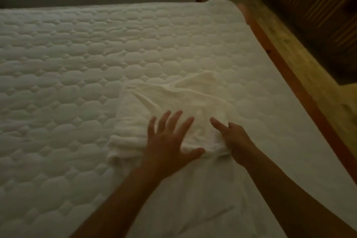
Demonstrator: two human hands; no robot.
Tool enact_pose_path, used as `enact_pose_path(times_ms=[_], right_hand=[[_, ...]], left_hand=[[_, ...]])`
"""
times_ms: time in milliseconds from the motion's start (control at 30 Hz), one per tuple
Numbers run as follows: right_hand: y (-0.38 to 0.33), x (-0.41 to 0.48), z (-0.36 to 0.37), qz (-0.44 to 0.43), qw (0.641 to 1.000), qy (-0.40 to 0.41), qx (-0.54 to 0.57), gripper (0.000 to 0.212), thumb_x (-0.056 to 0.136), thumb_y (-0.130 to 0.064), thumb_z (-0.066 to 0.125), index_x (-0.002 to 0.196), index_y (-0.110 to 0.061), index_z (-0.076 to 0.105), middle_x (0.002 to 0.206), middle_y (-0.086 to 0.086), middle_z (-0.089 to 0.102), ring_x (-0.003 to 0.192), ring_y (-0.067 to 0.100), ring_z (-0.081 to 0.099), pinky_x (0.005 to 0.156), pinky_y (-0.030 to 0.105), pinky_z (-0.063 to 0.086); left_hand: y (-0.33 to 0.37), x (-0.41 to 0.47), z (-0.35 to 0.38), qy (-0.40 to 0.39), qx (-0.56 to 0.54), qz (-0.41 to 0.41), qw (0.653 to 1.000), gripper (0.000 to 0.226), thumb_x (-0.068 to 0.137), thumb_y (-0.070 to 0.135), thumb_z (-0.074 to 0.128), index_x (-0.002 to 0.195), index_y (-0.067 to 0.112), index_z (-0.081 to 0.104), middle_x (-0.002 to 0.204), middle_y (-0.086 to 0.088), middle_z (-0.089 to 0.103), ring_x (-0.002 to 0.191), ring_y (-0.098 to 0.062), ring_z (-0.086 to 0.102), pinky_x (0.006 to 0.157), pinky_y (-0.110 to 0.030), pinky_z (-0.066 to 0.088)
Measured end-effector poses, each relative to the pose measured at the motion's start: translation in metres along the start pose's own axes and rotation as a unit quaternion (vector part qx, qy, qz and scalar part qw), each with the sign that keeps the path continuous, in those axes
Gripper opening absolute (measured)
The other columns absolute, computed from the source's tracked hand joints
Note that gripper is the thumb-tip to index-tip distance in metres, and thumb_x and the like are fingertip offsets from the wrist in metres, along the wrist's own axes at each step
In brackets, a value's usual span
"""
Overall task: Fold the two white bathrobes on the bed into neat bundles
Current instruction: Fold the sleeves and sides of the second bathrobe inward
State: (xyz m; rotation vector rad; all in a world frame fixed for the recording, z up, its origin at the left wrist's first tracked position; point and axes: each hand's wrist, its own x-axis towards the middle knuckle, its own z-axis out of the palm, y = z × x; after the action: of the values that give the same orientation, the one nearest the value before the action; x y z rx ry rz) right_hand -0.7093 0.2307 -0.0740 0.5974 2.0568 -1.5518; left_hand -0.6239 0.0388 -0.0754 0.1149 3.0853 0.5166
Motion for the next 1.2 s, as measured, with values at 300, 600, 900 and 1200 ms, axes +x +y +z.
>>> enact_pose_path(times_ms=[300,600,900,1200], right_hand=[[0.001,0.017,0.000,-0.191,0.979,0.056,-0.036,0.023,0.094,-0.032,0.070,0.110,-0.016,0.071,0.100,0.000,0.073,0.090,0.016,0.070,0.073,0.028,0.056],[-0.004,0.043,-0.001,-0.108,0.968,0.085,-0.212,0.033,0.094,-0.034,0.067,0.117,-0.010,0.069,0.110,0.012,0.071,0.110,0.035,0.065,0.081,0.035,0.050],[0.000,0.036,0.101,-0.395,0.744,0.055,-0.537,0.065,0.096,-0.063,0.029,0.157,-0.045,0.019,0.169,0.012,0.008,0.156,0.031,0.009,0.121,0.063,0.004],[0.022,0.070,0.072,-0.317,0.773,0.108,-0.538,0.087,0.081,-0.090,0.021,0.157,-0.052,0.000,0.170,0.006,-0.005,0.157,0.024,-0.002,0.122,0.060,-0.001]], left_hand=[[-0.117,-0.062,-0.015,0.122,-0.040,-0.058,0.990,0.075,0.068,0.016,0.039,0.139,0.021,0.060,0.145,-0.004,0.057,0.129,-0.034,0.054,0.095,-0.052,0.056],[-0.089,-0.066,-0.019,-0.112,0.037,-0.109,0.987,0.087,0.074,0.069,0.050,0.152,0.033,0.040,0.162,0.005,0.031,0.141,-0.034,0.042,0.110,-0.051,0.042],[-0.092,0.037,0.011,-0.035,0.073,-0.101,0.992,0.068,0.093,0.075,0.011,0.157,0.051,0.011,0.171,-0.004,0.003,0.157,-0.030,0.006,0.123,-0.058,0.007],[-0.114,0.041,0.051,0.010,0.065,-0.115,0.991,0.070,0.090,0.076,0.027,0.155,0.055,0.009,0.171,-0.004,-0.003,0.157,-0.027,-0.001,0.123,-0.057,0.000]])
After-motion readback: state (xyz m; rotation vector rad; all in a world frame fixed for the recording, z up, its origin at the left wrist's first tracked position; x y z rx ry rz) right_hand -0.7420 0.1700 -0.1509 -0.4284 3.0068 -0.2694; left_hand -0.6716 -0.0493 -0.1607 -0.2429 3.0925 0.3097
